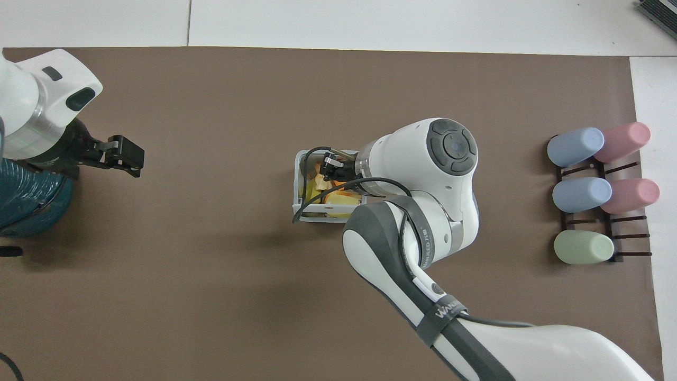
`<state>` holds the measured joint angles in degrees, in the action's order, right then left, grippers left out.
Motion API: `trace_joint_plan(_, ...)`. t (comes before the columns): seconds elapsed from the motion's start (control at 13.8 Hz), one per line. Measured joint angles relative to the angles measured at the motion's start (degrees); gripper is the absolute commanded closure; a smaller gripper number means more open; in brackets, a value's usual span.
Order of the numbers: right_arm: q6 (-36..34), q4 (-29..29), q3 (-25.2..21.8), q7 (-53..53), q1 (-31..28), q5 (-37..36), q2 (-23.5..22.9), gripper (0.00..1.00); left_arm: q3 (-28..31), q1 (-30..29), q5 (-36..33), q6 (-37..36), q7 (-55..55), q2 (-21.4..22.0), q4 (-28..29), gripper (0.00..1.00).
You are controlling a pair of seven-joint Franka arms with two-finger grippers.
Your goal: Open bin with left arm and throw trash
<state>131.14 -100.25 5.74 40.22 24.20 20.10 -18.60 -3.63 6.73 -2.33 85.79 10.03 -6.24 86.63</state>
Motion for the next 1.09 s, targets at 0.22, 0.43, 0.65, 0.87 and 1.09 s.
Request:
trace_joint_plan(0.22, 0.1, 0.6, -0.3, 0.0, -0.1, -0.1, 0.2, 0.0, 0.1, -0.6, 0.0, 1.4, -1.0, 0.8, 2.3, 0.0)
trace_joint_plan(0.43, -0.1, 1.4, -1.1, -0.1, -2.3, -7.4, 2.3, 0.0, 0.1, -1.2, 0.0, 1.9, -1.4, 1.5, 2.9, 0.0)
trace_joint_plan(0.65, -3.7, 1.5, -1.1, -3.2, -6.7, -19.6, 5.8, 0.0, 0.1, -1.6, 0.0, 3.0, -1.5, 1.9, 2.9, 0.0)
trace_joint_plan(0.87, -11.4, 1.8, -1.3, -15.1, -11.9, -21.4, 10.7, 0.0, 0.1, -1.9, 0.0, 3.4, -1.8, 1.9, 2.9, 0.0)
trace_joint_plan(1.09, -19.0, 1.9, -1.6, -24.5, -17.7, -21.5, 15.9, 0.0, -0.2, -1.9, 0.0, 3.6, -1.8, 2.2, 2.8, 0.0)
